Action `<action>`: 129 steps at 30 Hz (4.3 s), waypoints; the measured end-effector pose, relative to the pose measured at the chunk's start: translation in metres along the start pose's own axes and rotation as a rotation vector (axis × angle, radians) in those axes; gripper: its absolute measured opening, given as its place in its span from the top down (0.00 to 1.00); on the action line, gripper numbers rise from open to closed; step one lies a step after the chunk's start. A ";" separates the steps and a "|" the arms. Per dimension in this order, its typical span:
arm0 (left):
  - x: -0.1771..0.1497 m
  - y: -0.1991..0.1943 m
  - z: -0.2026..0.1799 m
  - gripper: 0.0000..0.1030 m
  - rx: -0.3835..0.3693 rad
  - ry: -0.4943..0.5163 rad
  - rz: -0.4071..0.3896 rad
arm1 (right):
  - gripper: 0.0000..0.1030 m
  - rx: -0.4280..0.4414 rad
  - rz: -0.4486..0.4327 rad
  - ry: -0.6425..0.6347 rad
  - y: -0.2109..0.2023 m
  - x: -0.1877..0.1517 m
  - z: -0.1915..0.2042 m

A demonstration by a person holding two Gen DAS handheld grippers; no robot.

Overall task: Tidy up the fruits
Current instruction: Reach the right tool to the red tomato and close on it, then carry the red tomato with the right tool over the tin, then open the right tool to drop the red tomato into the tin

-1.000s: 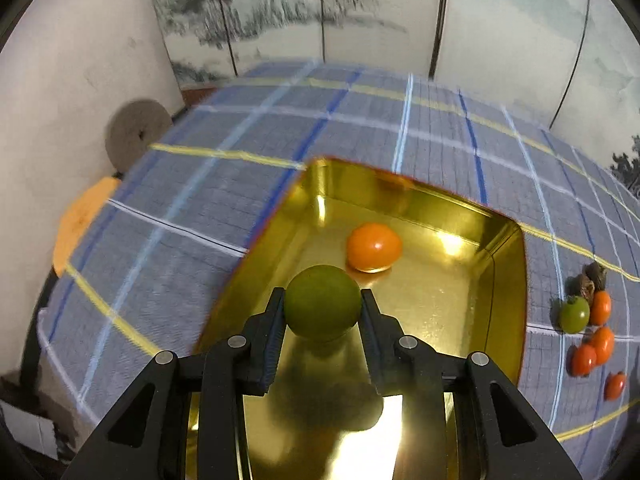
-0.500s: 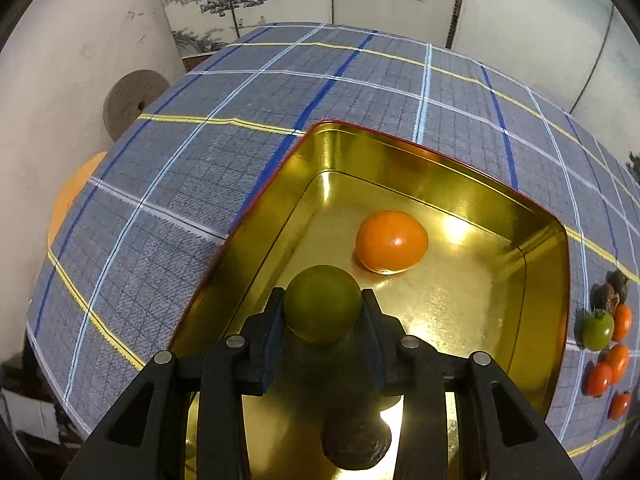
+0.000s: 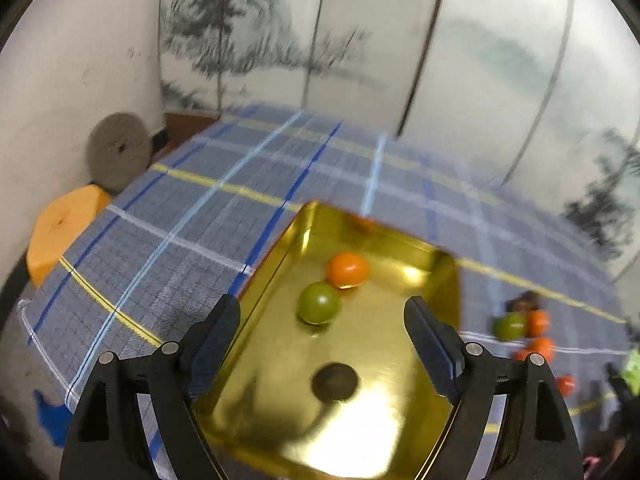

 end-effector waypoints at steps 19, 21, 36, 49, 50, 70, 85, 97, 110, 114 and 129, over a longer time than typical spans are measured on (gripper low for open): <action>-0.168 -0.092 -0.008 0.16 -0.156 0.031 -0.007 | 0.72 0.087 0.201 -0.461 0.026 -0.080 0.154; -0.176 -0.093 -0.004 0.16 -0.160 0.017 0.003 | 0.72 0.078 0.197 -0.460 0.024 -0.080 0.153; -0.222 -0.103 0.021 0.16 -0.086 0.035 0.037 | 0.73 0.054 0.054 -0.437 0.009 -0.005 0.208; -0.227 -0.119 0.029 0.16 -0.059 0.033 0.023 | 0.73 0.087 -0.021 -0.525 -0.009 0.015 0.316; -0.228 -0.122 0.030 0.16 -0.058 0.032 0.017 | 0.73 0.087 -0.022 -0.532 -0.011 0.015 0.323; -0.239 -0.151 0.067 0.16 -0.022 -0.030 -0.018 | 0.73 0.167 -0.048 -0.674 -0.044 -0.028 0.434; -0.245 -0.142 0.079 0.16 -0.018 -0.060 0.007 | 0.72 0.183 -0.002 -0.728 -0.029 -0.060 0.463; -0.251 -0.129 0.083 0.16 -0.009 -0.063 0.045 | 0.72 0.341 0.176 -0.767 -0.001 -0.127 0.495; -0.257 -0.125 0.091 0.16 0.020 -0.069 0.070 | 0.72 0.411 0.424 -0.788 0.043 -0.197 0.517; -0.257 -0.125 0.090 0.16 0.026 -0.055 0.072 | 0.71 0.427 0.470 -0.749 0.051 -0.203 0.513; -0.237 -0.127 0.059 0.16 0.047 0.065 0.041 | 0.16 0.579 0.175 -0.534 -0.011 -0.094 0.446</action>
Point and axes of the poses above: each gripper's, at about its wrist camera, not at the fingertips, and y roughly the way its jaws point, z to its left, x to its top, the point moved 9 cm from there along y, roughly the way its jaws point, and after that the axes turned 3 degrees about x, right-handed, at the moved point
